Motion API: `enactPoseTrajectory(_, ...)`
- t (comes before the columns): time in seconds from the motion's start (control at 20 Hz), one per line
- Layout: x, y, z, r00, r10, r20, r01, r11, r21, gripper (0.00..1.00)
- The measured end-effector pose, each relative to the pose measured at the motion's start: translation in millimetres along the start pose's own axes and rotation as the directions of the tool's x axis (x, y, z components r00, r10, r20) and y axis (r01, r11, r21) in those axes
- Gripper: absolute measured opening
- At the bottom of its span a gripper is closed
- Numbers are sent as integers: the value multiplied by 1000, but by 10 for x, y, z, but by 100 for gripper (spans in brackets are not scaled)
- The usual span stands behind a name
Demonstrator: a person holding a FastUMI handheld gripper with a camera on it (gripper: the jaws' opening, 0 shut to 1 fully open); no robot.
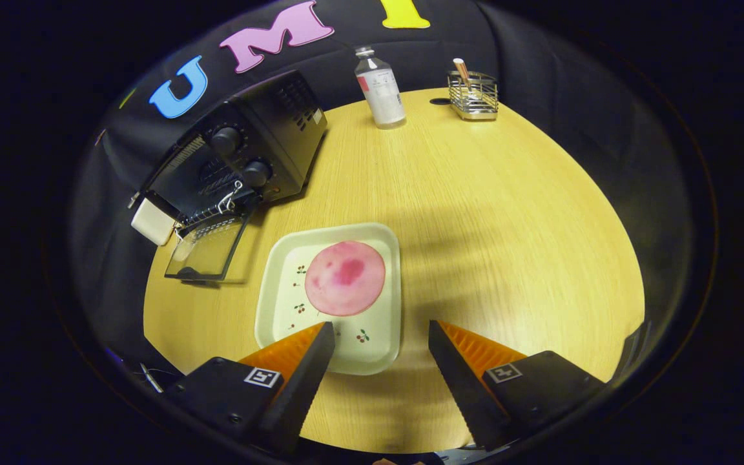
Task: Open the toaster oven, put the food inside, and close the toaster oven door.
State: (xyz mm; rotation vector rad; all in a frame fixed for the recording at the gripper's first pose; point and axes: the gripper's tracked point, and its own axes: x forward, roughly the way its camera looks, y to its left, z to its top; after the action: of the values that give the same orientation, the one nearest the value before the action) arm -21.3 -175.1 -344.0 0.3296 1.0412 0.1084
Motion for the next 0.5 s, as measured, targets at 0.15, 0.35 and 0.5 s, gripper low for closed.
enactPoseTrajectory(0.15, 62, 69, -16, 1000, 14, -25, -14, 1000, 0, 92)
enactPoseTrajectory(0.35, 109, 93, -21, 999, 16, -52, -15, 1000, 14, 77)
enactPoseTrajectory(0.5, 152, 57, -18, 996, -30, -81, 30, 1000, 2, 51)
